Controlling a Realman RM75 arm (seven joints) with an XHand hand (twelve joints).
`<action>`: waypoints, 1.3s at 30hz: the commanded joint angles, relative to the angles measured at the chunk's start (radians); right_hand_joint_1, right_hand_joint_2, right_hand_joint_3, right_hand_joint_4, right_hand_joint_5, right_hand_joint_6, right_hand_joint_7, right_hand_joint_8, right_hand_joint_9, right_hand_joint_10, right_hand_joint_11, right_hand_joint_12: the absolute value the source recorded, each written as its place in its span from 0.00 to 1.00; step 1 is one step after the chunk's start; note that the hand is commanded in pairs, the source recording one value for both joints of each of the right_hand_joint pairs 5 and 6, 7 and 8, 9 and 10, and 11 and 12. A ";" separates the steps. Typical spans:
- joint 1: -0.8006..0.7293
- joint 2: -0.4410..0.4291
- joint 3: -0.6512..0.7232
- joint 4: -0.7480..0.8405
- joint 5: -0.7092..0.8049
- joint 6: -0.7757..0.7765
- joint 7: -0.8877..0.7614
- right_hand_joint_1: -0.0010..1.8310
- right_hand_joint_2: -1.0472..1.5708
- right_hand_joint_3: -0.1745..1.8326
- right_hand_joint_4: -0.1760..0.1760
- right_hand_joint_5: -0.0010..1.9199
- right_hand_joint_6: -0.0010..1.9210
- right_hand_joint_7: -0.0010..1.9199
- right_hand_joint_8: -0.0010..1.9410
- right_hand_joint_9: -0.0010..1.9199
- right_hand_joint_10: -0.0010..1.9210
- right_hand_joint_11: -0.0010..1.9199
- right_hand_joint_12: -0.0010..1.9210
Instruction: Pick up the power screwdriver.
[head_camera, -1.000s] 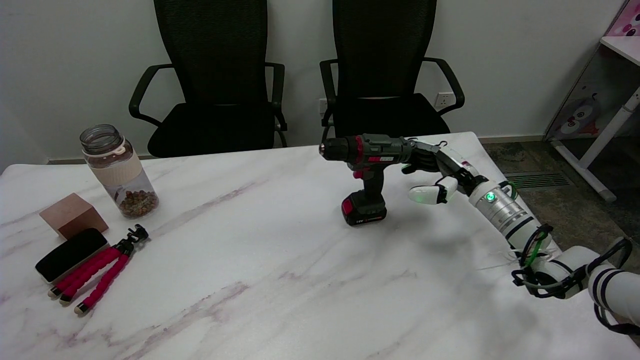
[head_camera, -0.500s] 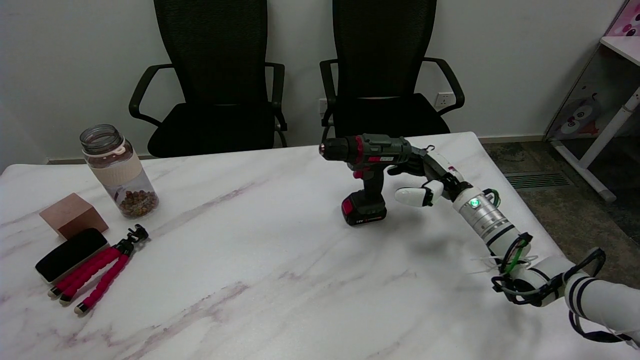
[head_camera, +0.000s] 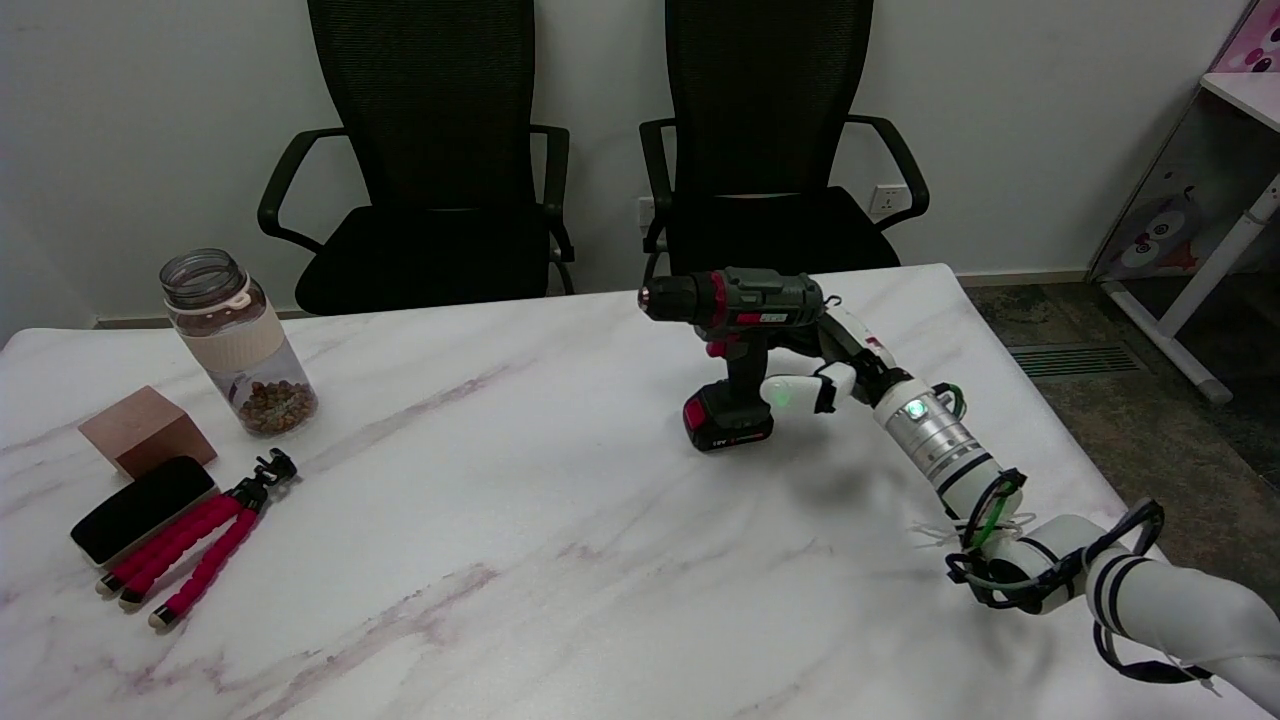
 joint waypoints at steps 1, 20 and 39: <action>0.042 -0.085 -0.020 0.045 0.003 0.018 0.014 0.47 0.28 0.57 1.00 0.26 0.26 0.26 0.26 0.20 0.20 0.26 0.26; 0.052 -0.115 -0.020 0.037 0.003 0.015 0.066 0.47 0.28 0.57 1.00 0.27 0.27 0.27 0.26 0.20 0.20 0.26 0.26; 0.052 -0.133 -0.041 0.023 -0.003 0.002 0.118 0.47 0.29 0.55 1.00 0.27 0.27 0.27 0.27 0.19 0.19 0.25 0.25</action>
